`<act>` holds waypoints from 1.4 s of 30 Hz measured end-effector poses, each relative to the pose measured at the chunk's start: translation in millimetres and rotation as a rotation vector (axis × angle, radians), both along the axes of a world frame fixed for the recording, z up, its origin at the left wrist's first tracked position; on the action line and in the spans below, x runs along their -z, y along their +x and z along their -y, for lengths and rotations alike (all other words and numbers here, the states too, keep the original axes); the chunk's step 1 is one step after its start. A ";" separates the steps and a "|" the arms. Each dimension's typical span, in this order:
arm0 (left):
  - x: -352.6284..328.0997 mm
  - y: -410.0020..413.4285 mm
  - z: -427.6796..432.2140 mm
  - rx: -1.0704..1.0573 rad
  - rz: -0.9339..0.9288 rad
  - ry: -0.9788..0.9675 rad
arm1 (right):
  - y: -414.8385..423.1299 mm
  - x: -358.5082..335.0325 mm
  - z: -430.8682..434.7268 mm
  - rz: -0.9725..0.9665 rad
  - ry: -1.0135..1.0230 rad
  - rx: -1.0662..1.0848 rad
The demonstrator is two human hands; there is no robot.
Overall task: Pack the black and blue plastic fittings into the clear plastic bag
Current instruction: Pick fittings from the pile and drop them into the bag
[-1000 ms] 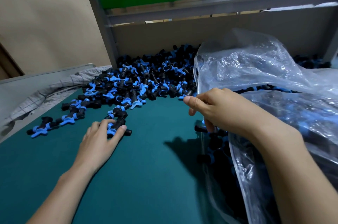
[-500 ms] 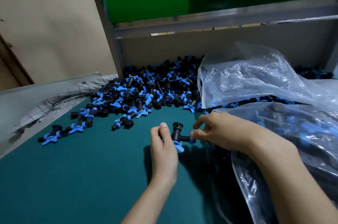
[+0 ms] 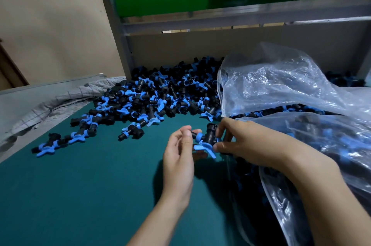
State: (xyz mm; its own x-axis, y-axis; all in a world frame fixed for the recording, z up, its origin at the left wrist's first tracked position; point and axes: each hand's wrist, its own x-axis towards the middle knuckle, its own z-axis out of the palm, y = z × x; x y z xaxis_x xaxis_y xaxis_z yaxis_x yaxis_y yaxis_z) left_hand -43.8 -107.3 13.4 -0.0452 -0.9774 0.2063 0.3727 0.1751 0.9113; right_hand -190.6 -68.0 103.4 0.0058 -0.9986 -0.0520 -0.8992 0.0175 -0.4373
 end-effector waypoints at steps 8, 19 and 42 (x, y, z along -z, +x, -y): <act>-0.9 10.4 6.2 0.050 -0.082 0.007 | -3.5 -1.5 0.2 0.097 -0.122 0.012; -1.7 15.0 1.0 0.049 -0.018 -0.058 | -2.9 -3.3 -2.5 0.033 -0.069 -0.030; -4.9 19.1 3.3 -0.039 0.156 0.035 | 1.3 -21.9 -11.7 0.101 -0.134 0.002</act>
State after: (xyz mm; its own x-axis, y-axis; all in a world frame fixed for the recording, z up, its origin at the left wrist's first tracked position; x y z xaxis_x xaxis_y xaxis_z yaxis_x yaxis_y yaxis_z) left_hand -24.6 -110.6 18.3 -0.0361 -0.9856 0.1653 0.2196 0.1535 0.9634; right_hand -189.3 -56.3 125.3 0.0018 -0.9966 0.0829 -0.8508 -0.0451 -0.5236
